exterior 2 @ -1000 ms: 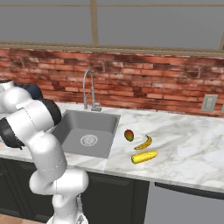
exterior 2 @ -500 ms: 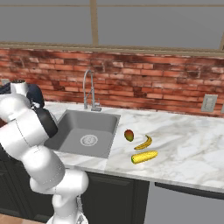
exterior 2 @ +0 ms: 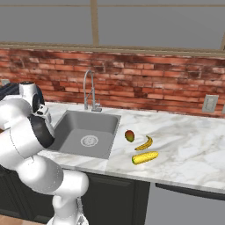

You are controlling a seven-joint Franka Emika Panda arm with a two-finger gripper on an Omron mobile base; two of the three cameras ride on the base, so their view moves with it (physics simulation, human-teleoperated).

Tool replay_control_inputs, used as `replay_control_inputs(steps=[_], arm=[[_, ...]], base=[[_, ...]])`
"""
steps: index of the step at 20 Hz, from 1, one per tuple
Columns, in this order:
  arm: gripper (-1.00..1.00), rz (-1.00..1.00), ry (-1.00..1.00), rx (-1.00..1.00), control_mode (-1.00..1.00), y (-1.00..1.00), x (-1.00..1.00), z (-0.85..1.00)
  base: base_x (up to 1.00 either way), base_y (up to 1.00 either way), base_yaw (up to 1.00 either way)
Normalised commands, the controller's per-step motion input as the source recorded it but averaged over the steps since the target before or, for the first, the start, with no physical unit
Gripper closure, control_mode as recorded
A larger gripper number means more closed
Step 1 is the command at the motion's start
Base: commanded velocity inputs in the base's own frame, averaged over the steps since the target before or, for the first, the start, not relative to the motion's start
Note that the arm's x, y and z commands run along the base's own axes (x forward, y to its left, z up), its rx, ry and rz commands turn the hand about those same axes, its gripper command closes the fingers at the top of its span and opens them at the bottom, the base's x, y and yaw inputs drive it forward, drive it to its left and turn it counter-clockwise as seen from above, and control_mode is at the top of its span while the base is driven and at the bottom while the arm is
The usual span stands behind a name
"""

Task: There is a mixed pile of frozen fruits and vegetables on the counter. Locate all the frozen vegetables and place the items in a bowl on the counter. Take all the frozen fruits and defrost them in a running sink.

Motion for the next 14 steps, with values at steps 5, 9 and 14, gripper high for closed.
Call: replay_control_inputs(steps=[5, 9, 14], arm=[[-1.0, -0.1, 0.06, -0.02, -1.0, -0.4, 0.09, 0.02], [-1.0, -0.1, 0.06, -0.02, -1.0, -0.43, 0.07, -0.01], [-1.0, -0.11, 0.05, -0.01, -1.0, -0.45, 0.04, -0.06]], base=[[0.0, 0.0, 0.0], [0.0, 0.0, 0.0], [0.0, 0.0, 0.0]])
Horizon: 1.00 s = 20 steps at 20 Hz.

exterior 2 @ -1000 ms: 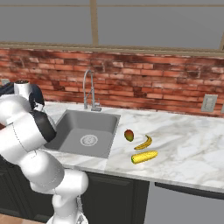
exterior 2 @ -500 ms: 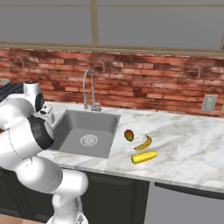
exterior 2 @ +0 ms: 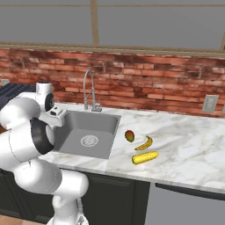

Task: There is a mixed pile of frozen fruits and vegetables on the counter. Locate all the frozen vegetables and place the items in a bowl on the counter. Take all the frozen fruits and defrost them in a running sink.

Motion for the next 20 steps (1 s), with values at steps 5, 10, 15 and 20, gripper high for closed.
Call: replay_control_inputs(steps=[5, 10, 15, 20], arm=[[-1.0, -0.12, 0.03, 0.0, -1.0, -0.42, 0.01, -0.04], [-1.0, -0.11, 0.05, -0.03, -1.0, -0.4, 0.04, 0.0], [-1.0, -0.1, 0.03, -0.03, -1.0, -0.39, -0.01, 0.0], [-1.0, -0.08, 0.02, -0.03, -1.0, -0.39, -0.06, 0.01]], base=[[0.0, 0.0, 0.0], [0.0, 0.0, 0.0], [0.0, 0.0, 0.0], [0.0, 0.0, 0.0]])
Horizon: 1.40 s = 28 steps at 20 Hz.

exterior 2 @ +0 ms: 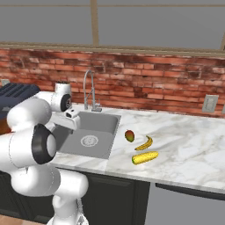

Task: There is a mixed pile of frozen fruits and vegetables on the counter. Locate all the frozen vegetables and place the items in a bowl on the counter. Take all the frozen fruits and defrost them in a running sink.

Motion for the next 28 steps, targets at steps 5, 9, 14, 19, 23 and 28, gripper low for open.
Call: replay_control_inputs(steps=[5, 9, 14, 19, 23, 28], arm=[[-1.0, -0.08, 0.01, -0.03, -1.0, -0.38, -0.09, 0.0], [-1.0, -0.08, 0.01, -0.03, -1.0, -0.39, -0.09, 0.0], [-1.0, -0.08, 0.04, -0.04, -1.0, -0.4, -0.03, 0.0], [-1.0, -0.07, 0.06, -0.05, -1.0, -0.44, -0.01, 0.01], [-1.0, -0.07, 0.01, -0.04, -1.0, -0.46, -0.06, -0.01], [-1.0, -0.07, 0.0, -0.03, -1.0, -0.45, -0.06, -0.05]], base=[[0.0, 0.0, 0.0], [0.0, 0.0, 0.0], [0.0, 0.0, 0.0], [0.0, 0.0, 0.0], [0.0, 0.0, 0.0], [0.0, 0.0, 0.0]])
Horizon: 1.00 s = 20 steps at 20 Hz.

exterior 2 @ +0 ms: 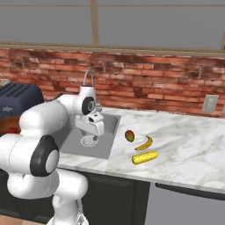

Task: There is a mixed pile of frozen fruits and vegetables on the counter. Locate all the frozen vegetables and place the items in a bowl on the counter. Take all the frozen fruits and defrost them in a running sink.

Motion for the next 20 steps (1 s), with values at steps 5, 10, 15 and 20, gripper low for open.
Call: replay_control_inputs(steps=[5, 10, 15, 20], arm=[[-1.0, -0.09, 0.02, -0.03, -1.0, -0.42, -0.01, -0.02], [-1.0, -0.09, 0.0, -0.03, -1.0, -0.43, -0.04, -0.07], [-1.0, -0.09, 0.0, -0.02, -1.0, -0.44, -0.01, -0.05], [-1.0, -0.08, 0.0, -0.02, -1.0, -0.46, 0.0, -0.05]], base=[[0.0, 0.0, 0.0], [0.0, 0.0, 0.0], [0.0, 0.0, 0.0], [0.0, 0.0, 0.0]])
